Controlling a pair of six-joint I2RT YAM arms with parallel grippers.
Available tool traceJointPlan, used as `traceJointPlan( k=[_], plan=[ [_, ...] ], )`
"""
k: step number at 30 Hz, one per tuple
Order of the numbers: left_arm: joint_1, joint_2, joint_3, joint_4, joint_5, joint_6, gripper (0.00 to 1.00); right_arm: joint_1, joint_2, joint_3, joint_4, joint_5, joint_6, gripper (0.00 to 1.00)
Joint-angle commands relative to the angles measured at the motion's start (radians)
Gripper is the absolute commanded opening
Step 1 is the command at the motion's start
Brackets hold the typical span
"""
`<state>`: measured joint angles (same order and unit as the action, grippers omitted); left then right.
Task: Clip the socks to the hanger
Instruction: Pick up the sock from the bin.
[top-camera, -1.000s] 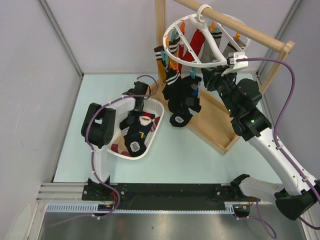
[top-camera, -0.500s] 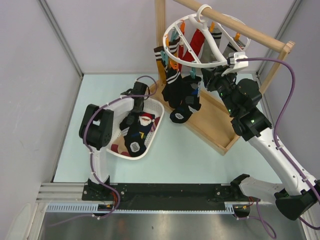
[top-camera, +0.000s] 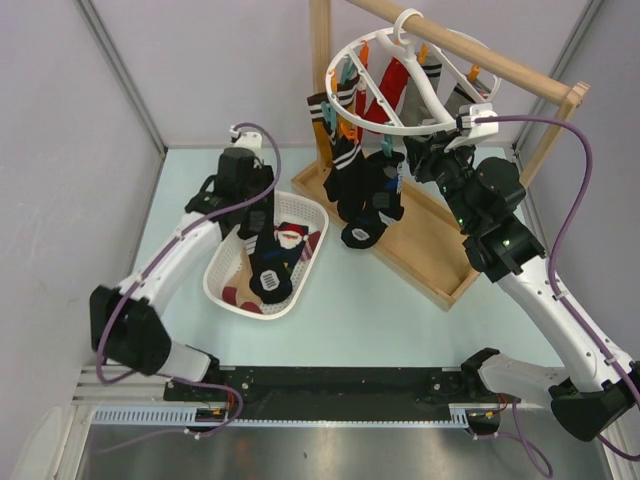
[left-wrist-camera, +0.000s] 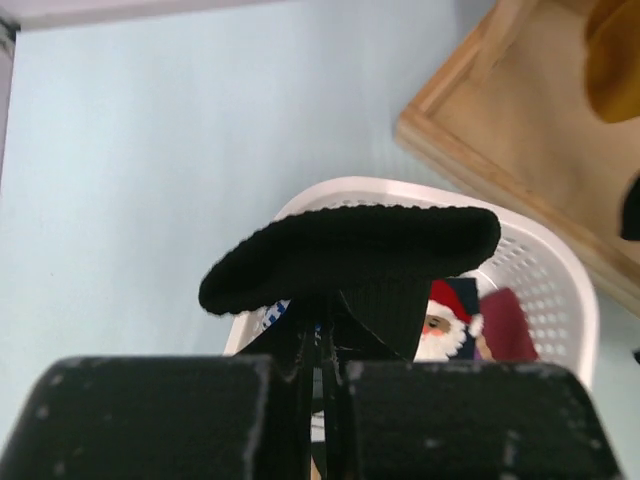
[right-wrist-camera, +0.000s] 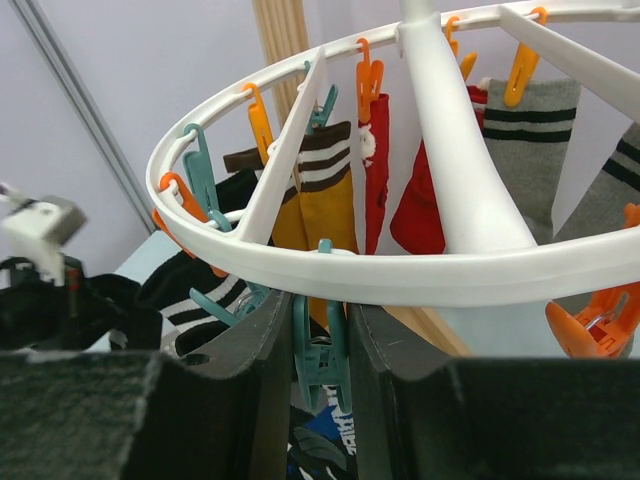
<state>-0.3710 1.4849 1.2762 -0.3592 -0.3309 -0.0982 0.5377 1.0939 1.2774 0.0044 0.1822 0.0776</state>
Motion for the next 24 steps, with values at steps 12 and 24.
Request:
traceJointPlan(
  k=[12, 24],
  plan=[
    [-0.016, -0.465, -0.221, 0.207, 0.435, 0.164, 0.0, -0.016, -0.02, 0.028, 0.028, -0.016, 0.019, 0.0],
    [-0.204, -0.532, -0.057, 0.121, 0.517, 0.207, 0.0, -0.028, -0.019, 0.028, 0.037, -0.038, 0.033, 0.0]
  ],
)
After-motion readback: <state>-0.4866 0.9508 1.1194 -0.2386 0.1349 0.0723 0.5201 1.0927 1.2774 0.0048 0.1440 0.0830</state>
